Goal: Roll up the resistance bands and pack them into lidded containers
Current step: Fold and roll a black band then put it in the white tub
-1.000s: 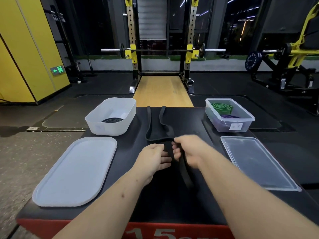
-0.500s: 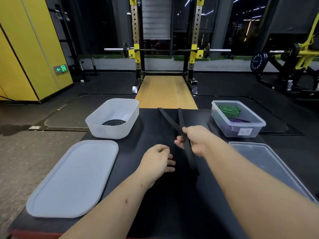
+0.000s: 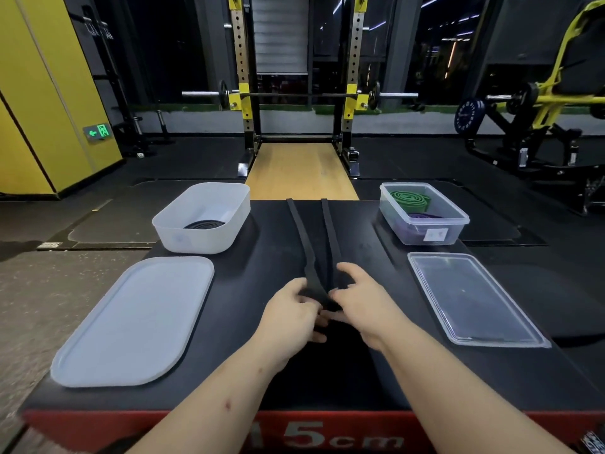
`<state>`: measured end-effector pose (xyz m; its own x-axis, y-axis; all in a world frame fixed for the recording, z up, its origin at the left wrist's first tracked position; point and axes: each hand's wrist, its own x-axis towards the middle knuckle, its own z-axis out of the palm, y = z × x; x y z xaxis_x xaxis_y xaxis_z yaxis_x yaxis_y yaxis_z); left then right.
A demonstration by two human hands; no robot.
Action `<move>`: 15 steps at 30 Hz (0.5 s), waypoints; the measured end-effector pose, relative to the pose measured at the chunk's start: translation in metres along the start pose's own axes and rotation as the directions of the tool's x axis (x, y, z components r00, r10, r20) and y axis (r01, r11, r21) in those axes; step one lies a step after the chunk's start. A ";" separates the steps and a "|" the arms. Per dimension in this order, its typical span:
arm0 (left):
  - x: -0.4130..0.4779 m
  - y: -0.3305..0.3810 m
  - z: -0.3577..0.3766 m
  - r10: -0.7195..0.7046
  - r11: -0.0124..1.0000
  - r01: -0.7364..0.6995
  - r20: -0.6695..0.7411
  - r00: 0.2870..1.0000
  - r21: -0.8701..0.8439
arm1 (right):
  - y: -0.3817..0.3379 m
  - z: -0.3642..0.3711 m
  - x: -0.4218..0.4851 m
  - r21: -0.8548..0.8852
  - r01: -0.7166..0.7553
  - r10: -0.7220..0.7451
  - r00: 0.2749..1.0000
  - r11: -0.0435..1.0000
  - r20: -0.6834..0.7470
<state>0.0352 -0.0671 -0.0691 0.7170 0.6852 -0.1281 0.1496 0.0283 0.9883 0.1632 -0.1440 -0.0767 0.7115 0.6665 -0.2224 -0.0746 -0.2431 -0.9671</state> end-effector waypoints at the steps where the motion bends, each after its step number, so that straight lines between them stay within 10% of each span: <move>1: -0.002 -0.001 -0.001 -0.003 1.000 0.003 -0.028 1.000 0.008 | -0.001 0.000 -0.009 -0.062 0.022 -0.023 1.000 0.998 -0.019; 7: -0.016 -0.005 -0.003 0.022 1.000 -0.022 -0.027 0.999 0.003 | -0.008 -0.003 -0.064 -0.471 0.081 -0.062 0.997 0.879 0.056; 15: -0.024 -0.009 -0.006 -0.028 0.981 0.022 0.027 0.999 0.194 | 0.001 -0.010 -0.064 -0.054 -0.093 0.098 0.990 0.994 0.098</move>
<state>0.0125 -0.0796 -0.0741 0.7303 0.6646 -0.1580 0.2951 -0.0984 0.9504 0.1247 -0.1936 -0.0618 0.6288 0.7054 -0.3272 -0.1024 -0.3420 -0.9341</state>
